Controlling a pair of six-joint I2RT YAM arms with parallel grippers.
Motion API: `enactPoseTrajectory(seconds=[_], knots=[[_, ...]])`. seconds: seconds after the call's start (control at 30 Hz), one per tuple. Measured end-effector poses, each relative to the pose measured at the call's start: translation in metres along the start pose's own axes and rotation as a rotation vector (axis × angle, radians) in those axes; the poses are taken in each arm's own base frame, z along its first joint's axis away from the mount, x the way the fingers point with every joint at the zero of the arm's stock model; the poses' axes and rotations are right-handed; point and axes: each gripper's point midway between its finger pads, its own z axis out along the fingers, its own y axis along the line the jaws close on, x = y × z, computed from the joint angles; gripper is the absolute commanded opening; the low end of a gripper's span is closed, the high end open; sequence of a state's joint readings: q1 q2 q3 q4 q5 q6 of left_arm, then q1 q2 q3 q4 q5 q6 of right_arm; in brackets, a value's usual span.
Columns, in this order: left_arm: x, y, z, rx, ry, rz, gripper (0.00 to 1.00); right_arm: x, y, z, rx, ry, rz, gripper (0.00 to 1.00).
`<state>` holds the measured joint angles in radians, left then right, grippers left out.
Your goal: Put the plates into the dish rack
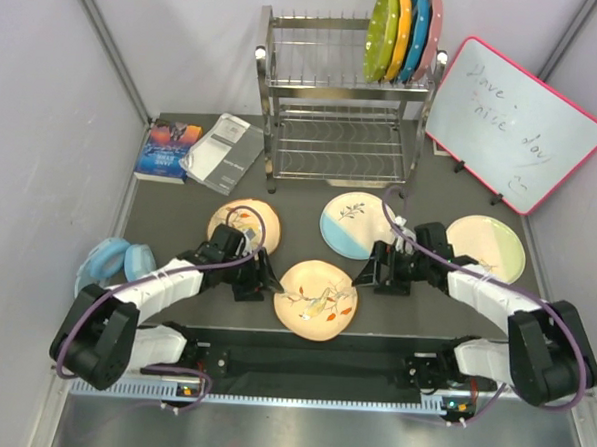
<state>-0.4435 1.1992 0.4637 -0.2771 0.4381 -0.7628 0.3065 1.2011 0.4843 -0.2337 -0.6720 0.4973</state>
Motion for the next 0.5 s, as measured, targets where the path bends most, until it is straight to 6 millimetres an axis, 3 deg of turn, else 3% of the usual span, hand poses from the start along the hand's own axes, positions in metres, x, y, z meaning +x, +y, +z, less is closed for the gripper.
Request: enactPoseTrajectory(seconds=[0.23, 0.37, 0.47, 0.5], knots=[[-0.005, -0.007, 0.010, 0.019, -0.015, 0.008, 0.62, 0.009, 0.006, 0.014, -0.020, 0.032, 0.013, 1.00], [0.004, -0.020, 0.020, 0.051, 0.010, 0.046, 0.56, 0.016, 0.004, 0.019, -0.029, 0.042, 0.056, 1.00], [0.013, -0.028, 0.028, 0.065, 0.041, 0.066, 0.42, 0.015, 0.007, 0.023, -0.059, 0.041, 0.089, 1.00], [0.015, -0.029, 0.030, 0.064, 0.049, 0.065, 0.21, 0.014, 0.009, 0.024, -0.069, 0.041, 0.101, 1.00]])
